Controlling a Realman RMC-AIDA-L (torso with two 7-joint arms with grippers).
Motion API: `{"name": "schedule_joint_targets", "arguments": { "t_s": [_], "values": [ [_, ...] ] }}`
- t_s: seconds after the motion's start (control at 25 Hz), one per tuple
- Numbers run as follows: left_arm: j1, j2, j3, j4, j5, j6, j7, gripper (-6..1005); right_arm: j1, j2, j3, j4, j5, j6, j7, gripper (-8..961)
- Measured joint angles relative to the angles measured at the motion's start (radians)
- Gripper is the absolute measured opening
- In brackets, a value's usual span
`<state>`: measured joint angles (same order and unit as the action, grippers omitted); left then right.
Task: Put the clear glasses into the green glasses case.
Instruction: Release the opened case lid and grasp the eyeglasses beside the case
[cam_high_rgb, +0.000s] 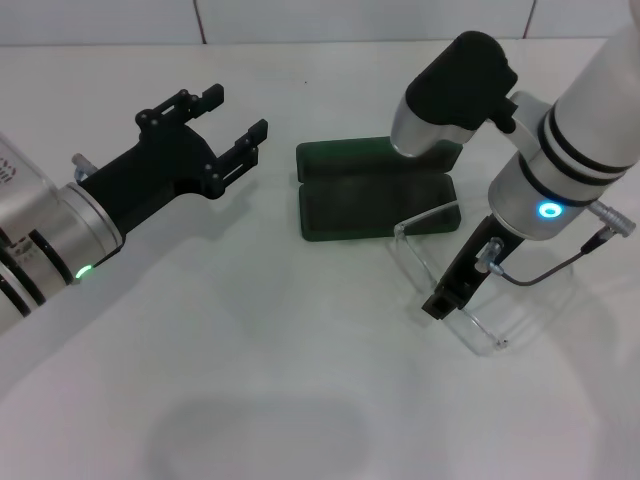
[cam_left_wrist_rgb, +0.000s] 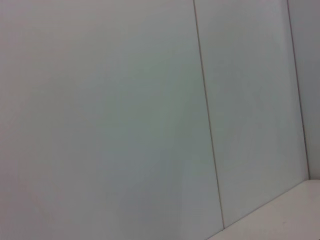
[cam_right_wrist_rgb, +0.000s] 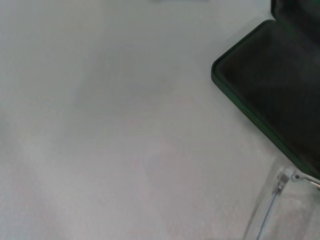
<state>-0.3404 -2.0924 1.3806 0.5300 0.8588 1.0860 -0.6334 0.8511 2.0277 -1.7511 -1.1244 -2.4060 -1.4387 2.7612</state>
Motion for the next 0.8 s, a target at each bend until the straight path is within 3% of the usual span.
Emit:
{"name": "schedule_joint_targets", "arguments": {
  "t_s": [0.08, 0.28, 0.8],
  "values": [
    [0.000, 0.000, 0.000, -0.001, -0.001, 0.000, 0.000, 634, 0.005, 0.000, -0.010, 0.004, -0.002, 0.004, 0.000, 415],
    [0.000, 0.000, 0.000, -0.001, -0.003, 0.000, 0.000, 634, 0.018, 0.000, -0.032, 0.032, -0.004, 0.015, 0.000, 408],
    [-0.001, 0.000, 0.000, -0.002, -0.003, 0.000, 0.000, 633, 0.007, 0.000, -0.034, 0.039, -0.003, 0.028, -0.074, 262]
  ]
}}
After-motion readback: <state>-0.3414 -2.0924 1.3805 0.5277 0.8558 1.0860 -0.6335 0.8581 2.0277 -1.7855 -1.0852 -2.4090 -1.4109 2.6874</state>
